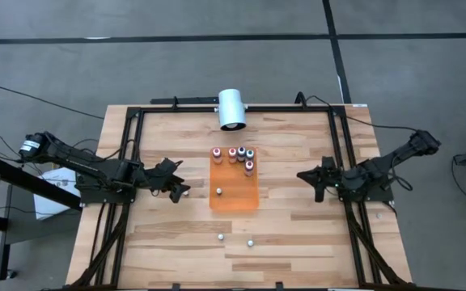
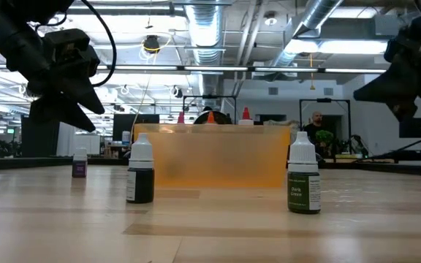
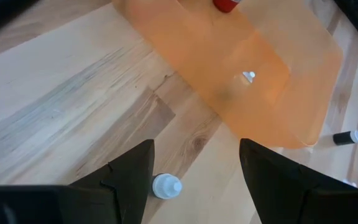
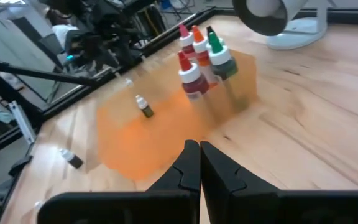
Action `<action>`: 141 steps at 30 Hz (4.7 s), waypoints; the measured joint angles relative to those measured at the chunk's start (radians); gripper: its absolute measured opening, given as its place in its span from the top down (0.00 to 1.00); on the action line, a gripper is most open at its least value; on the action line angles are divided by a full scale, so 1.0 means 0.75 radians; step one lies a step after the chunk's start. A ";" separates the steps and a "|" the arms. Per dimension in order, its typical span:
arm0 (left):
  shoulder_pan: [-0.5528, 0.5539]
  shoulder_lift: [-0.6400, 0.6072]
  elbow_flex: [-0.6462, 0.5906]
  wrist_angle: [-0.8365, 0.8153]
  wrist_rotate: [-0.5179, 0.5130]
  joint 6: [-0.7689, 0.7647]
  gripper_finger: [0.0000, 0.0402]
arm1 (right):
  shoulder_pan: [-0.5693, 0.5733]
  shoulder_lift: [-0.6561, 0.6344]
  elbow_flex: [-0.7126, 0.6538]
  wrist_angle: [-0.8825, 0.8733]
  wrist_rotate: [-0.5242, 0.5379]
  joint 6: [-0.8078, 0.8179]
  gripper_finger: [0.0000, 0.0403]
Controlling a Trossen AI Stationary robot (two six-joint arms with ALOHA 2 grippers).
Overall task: Pick & Place food coloring
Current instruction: Put the small purple food coloring bottle into the bin
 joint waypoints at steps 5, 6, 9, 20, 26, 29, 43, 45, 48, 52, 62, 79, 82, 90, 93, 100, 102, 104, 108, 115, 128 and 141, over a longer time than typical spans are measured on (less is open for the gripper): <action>0.000 0.000 0.000 -0.016 0.000 0.007 0.43 | -0.040 0.028 0.000 0.017 0.000 0.000 1.00; 0.000 0.000 0.000 -0.025 0.001 0.011 0.43 | -0.045 0.024 0.000 0.017 0.001 0.000 1.00; -0.001 0.001 0.000 -0.054 0.001 0.011 0.43 | -0.059 0.029 0.000 0.017 0.001 0.000 1.00; 0.000 0.001 0.000 -0.066 0.002 0.052 0.43 | -0.107 0.029 0.000 0.166 0.012 -0.213 1.00; -0.001 0.001 0.000 -0.065 0.004 0.071 0.43 | -0.318 0.029 0.001 0.189 -0.196 -0.337 1.00; -0.001 0.001 0.000 -0.065 0.005 0.092 0.43 | -0.480 0.029 0.001 0.189 -0.376 -0.386 1.00; -0.001 0.004 -0.001 -0.167 0.020 0.075 0.43 | -0.915 0.007 0.001 0.258 -0.809 -0.466 1.00; -0.001 0.019 -0.001 -0.173 0.011 0.073 0.43 | -0.921 0.010 0.001 0.260 -0.818 -0.465 1.00; -0.001 0.054 -0.001 -0.171 -0.005 0.042 0.43 | -0.920 0.011 0.001 0.258 -0.818 -0.465 1.00; -0.001 0.114 -0.001 -0.158 0.022 -0.045 0.43 | -0.920 0.011 0.001 0.258 -0.818 -0.465 1.00; -0.002 0.200 0.002 -0.067 0.018 -0.110 0.43 | -0.920 0.011 0.001 0.254 -0.818 -0.464 1.00; -0.003 0.101 -0.001 -0.082 0.018 -0.111 0.43 | -0.920 0.011 0.001 0.225 -0.817 -0.430 1.00; -0.004 0.100 -0.001 -0.085 0.037 -0.112 0.43 | -0.920 0.011 0.001 0.225 -0.817 -0.430 1.00; -0.005 0.152 -0.001 -0.093 0.060 -0.131 0.43 | -0.920 0.011 0.001 0.224 -0.817 -0.430 1.00; -0.005 0.169 -0.001 -0.098 0.059 -0.146 0.43 | -0.920 0.011 0.001 0.224 -0.817 -0.430 1.00; -0.006 0.250 -0.001 -0.054 0.081 -0.150 0.43 | -0.920 0.011 0.001 0.223 -0.812 -0.430 1.00; -0.006 0.282 -0.001 -0.028 0.081 -0.150 0.43 | -0.920 0.011 0.001 0.222 -0.811 -0.430 1.00; -0.006 0.306 -0.001 -0.022 0.080 -0.150 0.43 | -0.920 0.011 0.001 0.222 -0.809 -0.430 1.00; -0.006 0.332 -0.001 -0.015 0.081 -0.150 0.43 | -0.920 0.011 0.001 0.222 -0.808 -0.430 1.00; -0.006 0.331 -0.001 -0.012 0.069 -0.151 0.49 | -0.920 0.011 0.001 0.218 -0.808 -0.430 1.00; -0.006 0.331 -0.001 0.022 0.063 -0.150 0.75 | -0.920 0.011 0.001 0.188 -0.809 -0.429 1.00; 0.015 0.331 0.314 -0.305 -0.039 0.055 0.84 | -0.920 0.011 0.001 0.188 -0.809 -0.429 1.00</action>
